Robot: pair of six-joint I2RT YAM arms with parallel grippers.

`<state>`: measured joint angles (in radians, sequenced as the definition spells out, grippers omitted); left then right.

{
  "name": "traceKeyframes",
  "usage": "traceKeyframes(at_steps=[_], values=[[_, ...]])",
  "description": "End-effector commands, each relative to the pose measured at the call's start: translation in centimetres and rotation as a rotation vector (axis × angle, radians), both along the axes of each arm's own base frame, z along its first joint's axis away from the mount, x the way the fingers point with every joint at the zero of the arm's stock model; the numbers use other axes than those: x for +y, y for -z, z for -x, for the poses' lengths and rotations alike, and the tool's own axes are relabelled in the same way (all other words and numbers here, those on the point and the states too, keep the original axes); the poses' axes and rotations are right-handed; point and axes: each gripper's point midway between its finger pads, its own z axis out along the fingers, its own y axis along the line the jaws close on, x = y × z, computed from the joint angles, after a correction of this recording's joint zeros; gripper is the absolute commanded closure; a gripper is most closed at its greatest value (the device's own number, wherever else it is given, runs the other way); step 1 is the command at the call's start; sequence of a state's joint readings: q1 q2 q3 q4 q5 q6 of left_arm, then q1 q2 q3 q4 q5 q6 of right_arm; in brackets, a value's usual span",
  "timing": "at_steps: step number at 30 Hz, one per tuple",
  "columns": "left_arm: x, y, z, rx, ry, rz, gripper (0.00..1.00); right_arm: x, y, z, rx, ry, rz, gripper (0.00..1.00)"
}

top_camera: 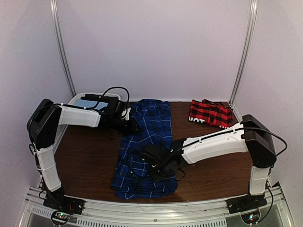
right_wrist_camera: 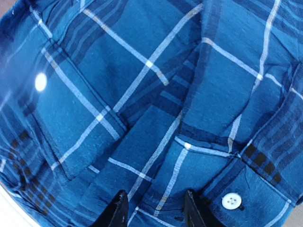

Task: Fold and stack the long sleeve shirts
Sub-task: Adjust the sleeve of the rectangle-folded shirt.

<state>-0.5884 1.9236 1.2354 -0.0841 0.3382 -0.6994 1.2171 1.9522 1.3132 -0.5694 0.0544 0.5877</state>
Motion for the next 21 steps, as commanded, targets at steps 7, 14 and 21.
traceKeyframes(at_steps=[7,14,21], values=[[-0.3,-1.0,-0.9,-0.032,0.018,0.023,0.72,0.6,-2.3,-0.4,-0.038,-0.008,0.014,0.96],[-0.2,-1.2,-1.2,-0.035,0.015,0.026,0.72,1.6,-3.6,1.4,0.044,-0.090,-0.038,1.00],[-0.4,-0.9,-1.4,-0.030,0.022,0.028,0.72,2.7,-3.2,2.7,0.116,-0.125,-0.091,1.00]])
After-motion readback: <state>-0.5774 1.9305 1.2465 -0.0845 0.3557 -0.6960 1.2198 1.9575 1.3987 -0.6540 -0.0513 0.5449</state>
